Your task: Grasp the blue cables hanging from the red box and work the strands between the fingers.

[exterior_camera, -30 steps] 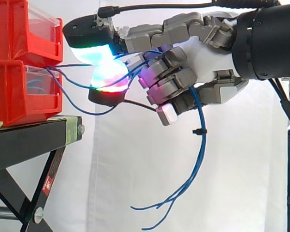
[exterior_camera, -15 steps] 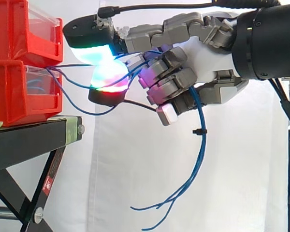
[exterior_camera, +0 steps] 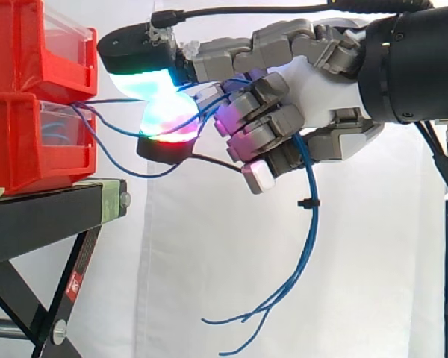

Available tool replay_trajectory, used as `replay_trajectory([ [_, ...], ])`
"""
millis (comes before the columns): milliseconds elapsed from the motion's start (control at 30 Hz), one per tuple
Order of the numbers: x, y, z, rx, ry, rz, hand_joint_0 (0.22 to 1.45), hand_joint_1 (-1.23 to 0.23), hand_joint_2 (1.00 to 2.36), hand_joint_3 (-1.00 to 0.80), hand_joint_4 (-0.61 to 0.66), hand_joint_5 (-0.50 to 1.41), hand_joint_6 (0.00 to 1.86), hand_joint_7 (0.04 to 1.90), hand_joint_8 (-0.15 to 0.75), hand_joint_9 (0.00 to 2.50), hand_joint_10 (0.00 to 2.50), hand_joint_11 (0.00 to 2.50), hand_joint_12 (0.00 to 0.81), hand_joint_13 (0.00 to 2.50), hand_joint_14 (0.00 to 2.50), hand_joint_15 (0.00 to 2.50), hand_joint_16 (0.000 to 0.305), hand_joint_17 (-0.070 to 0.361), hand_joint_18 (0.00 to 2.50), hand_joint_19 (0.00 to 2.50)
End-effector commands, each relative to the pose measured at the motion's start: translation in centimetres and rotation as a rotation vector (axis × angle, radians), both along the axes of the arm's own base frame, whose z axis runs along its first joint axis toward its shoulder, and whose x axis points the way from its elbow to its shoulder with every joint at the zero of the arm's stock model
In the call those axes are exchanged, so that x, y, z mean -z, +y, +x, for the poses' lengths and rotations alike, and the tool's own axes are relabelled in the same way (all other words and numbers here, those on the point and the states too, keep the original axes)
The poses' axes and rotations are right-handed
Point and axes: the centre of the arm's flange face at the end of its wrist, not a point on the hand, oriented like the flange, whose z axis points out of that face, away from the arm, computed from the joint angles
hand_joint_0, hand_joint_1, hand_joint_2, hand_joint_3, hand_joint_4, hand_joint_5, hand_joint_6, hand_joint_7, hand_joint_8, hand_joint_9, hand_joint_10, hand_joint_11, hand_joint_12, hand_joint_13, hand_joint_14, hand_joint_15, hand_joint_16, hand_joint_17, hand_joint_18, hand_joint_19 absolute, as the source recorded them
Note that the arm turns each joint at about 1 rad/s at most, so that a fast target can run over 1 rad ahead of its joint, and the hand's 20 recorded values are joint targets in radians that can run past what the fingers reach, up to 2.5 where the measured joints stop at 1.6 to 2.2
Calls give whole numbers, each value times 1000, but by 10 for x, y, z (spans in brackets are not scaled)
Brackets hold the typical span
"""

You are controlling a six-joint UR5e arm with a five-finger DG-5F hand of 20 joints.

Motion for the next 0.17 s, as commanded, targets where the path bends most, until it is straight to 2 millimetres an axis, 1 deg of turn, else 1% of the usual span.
replay_trajectory([
  [0, 0, 0, 0, -1, 0, 0, 1175, -645, 1089, 217, 265, -119, 1527, 987, 545, 1326, 2500, 2500, 672, 1690, 2500, 1934, 201, 151, 1950, 713],
  [133, 0, 0, 0, -1, 0, 0, 1175, -645, 1087, 218, 271, -118, 1525, 996, 545, 1326, 2500, 2500, 672, 1690, 2500, 1934, 201, 151, 1950, 713],
])
